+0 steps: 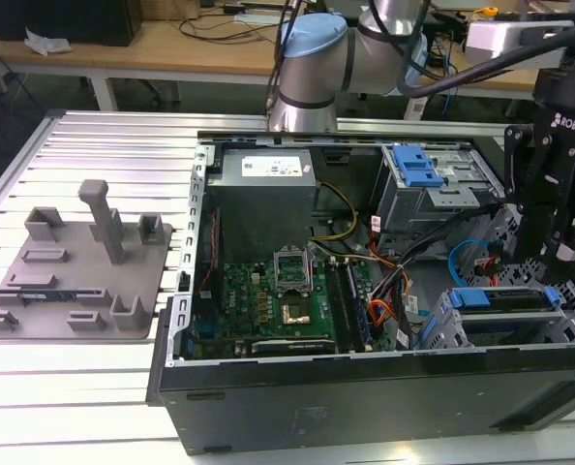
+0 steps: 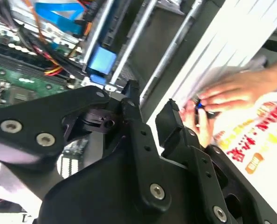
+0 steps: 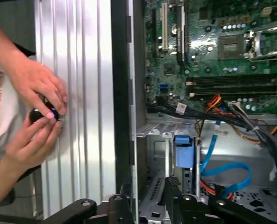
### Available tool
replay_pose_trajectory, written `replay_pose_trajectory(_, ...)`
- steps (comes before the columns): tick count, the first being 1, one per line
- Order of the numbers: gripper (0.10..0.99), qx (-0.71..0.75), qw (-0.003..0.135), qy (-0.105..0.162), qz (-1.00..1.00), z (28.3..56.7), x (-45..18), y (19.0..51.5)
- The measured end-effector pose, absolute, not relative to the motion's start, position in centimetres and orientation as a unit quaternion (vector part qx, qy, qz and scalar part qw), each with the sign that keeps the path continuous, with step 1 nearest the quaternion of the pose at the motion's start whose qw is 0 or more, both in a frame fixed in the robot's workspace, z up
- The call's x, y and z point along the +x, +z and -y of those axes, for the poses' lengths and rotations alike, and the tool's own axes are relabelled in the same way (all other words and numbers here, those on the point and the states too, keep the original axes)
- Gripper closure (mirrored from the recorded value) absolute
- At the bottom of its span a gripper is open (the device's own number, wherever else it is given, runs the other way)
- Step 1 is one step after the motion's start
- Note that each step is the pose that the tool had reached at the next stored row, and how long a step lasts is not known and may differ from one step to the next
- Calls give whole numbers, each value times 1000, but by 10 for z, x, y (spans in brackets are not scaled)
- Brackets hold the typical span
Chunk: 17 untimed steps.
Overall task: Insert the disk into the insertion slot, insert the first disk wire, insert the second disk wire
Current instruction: 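Insert the first disk wire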
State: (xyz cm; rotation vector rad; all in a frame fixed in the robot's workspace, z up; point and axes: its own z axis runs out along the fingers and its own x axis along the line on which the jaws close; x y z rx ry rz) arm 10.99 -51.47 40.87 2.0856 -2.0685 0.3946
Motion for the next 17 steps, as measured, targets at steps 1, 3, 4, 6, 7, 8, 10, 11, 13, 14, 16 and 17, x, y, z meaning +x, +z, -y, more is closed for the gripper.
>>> replay_pose_trajectory(1, 675, 700, 92, 137, 694, 514, 108, 408)
replay_pose_trajectory(3, 675, 699, 99, 143, 693, 513, 104, 408)
replay_pose_trajectory(4, 675, 699, 101, 145, 693, 513, 102, 407)
replay_pose_trajectory(6, 675, 697, 103, 149, 694, 510, 98, 404)
replay_pose_trajectory(7, 675, 696, 103, 149, 695, 510, 97, 403)
replay_pose_trajectory(8, 675, 694, 102, 150, 697, 509, 96, 402)
replay_pose_trajectory(10, 675, 694, 102, 151, 697, 505, 96, 400)
replay_pose_trajectory(11, 675, 693, 105, 154, 696, 500, 96, 399)
replay_pose_trajectory(13, 675, 690, 121, 170, 693, 491, 96, 398)
replay_pose_trajectory(14, 675, 688, 134, 183, 689, 483, 96, 397)
replay_pose_trajectory(16, 675, 687, 140, 189, 688, 478, 96, 396)
replay_pose_trajectory(17, 675, 687, 141, 190, 687, 478, 95, 395)
